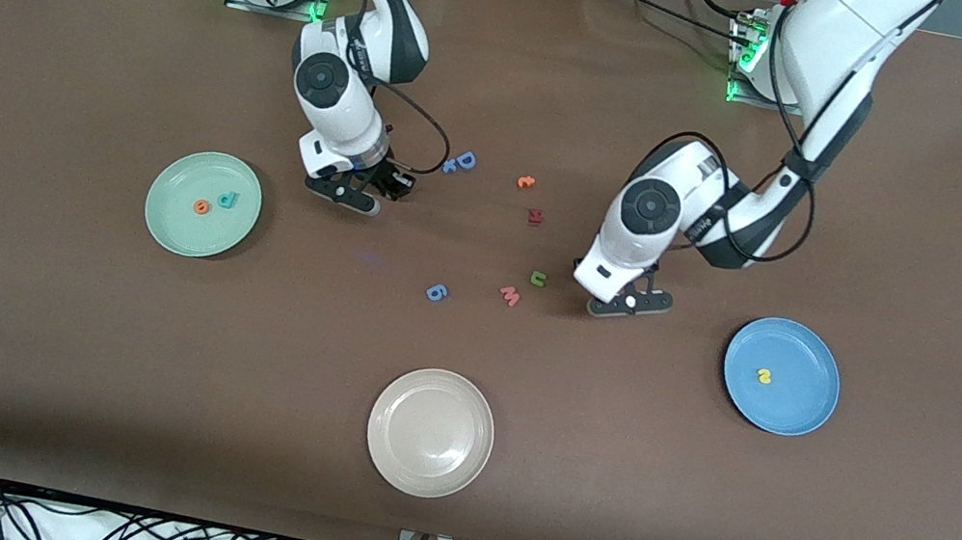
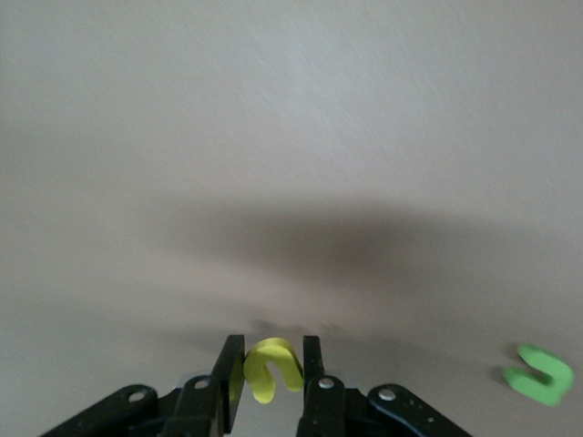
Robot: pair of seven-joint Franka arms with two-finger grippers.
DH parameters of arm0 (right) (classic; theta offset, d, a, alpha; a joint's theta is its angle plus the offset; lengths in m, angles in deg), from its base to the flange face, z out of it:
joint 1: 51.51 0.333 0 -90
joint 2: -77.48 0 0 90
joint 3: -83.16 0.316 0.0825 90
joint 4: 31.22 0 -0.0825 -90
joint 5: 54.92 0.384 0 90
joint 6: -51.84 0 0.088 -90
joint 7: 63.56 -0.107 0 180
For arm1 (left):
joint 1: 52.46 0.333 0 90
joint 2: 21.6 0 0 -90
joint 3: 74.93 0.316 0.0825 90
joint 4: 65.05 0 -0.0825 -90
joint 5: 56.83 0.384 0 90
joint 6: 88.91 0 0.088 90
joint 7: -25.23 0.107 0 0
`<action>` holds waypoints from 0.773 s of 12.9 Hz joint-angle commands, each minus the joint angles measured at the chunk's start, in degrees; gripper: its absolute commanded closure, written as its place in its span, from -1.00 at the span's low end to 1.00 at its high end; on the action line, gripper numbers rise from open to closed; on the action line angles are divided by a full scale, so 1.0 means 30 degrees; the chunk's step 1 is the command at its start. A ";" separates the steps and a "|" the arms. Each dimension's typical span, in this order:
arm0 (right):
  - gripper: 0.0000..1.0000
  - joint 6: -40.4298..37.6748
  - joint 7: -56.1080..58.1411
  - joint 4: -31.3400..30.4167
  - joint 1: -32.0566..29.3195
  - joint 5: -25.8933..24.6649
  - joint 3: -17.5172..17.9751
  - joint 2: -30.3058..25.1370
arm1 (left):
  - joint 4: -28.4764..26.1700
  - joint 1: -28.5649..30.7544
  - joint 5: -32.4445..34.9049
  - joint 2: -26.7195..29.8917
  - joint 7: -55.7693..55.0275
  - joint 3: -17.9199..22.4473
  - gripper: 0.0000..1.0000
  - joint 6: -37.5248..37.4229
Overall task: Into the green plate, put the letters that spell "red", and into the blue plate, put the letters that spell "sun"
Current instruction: 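Drop the r on the green plate while the left gripper drops the u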
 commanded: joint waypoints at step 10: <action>1.00 -0.6221 1.3473 0.0096 -0.0218 -0.2234 -1.0327 -0.0779 | 0.2660 0.7739 -0.0474 -0.0012 1.7232 -0.0104 0.53 -0.4063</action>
